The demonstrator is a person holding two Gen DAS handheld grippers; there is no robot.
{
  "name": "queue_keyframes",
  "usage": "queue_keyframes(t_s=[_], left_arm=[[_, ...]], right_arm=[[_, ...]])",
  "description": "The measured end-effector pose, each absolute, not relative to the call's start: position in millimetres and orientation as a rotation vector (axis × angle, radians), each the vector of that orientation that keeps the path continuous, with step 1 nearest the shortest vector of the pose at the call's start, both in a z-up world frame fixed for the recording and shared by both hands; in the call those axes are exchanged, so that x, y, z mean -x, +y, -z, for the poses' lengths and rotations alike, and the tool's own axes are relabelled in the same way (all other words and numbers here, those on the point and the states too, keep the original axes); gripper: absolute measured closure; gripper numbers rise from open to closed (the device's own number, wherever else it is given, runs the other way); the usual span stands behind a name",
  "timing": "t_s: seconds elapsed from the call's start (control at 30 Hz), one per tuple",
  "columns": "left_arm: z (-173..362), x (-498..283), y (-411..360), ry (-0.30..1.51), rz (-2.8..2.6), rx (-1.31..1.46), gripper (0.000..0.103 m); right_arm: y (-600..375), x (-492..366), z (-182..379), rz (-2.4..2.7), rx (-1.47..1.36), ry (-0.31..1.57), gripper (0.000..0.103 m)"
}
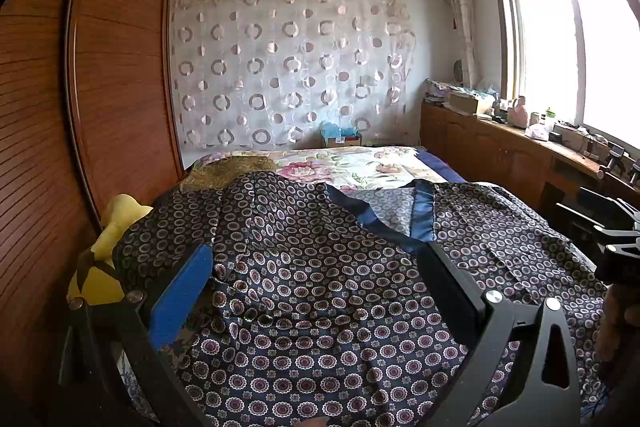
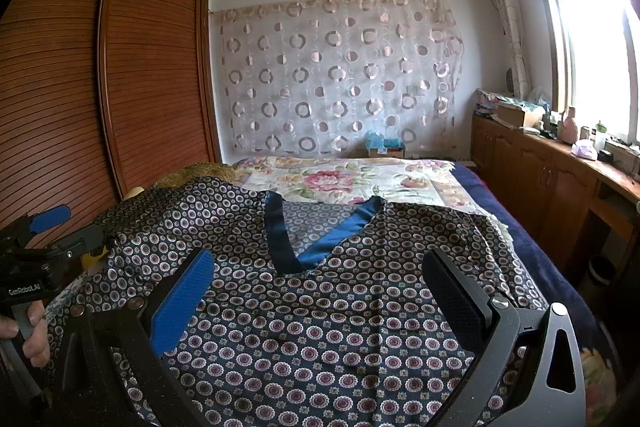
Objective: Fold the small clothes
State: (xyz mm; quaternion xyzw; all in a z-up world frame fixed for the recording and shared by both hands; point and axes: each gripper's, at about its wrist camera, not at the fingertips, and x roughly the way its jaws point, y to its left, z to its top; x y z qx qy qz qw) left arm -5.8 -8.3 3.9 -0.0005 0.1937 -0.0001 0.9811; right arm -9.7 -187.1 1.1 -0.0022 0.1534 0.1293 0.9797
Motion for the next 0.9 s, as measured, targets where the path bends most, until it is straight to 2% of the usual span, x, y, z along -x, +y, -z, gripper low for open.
queue_keyframes(t_s=[0.9], left_arm=[[-5.0,5.9,-8.2,0.390,0.002,0.000,0.001]], right_arm=[[-187.6,9.1,-1.6,-0.262,0.003,0.307,0.000]])
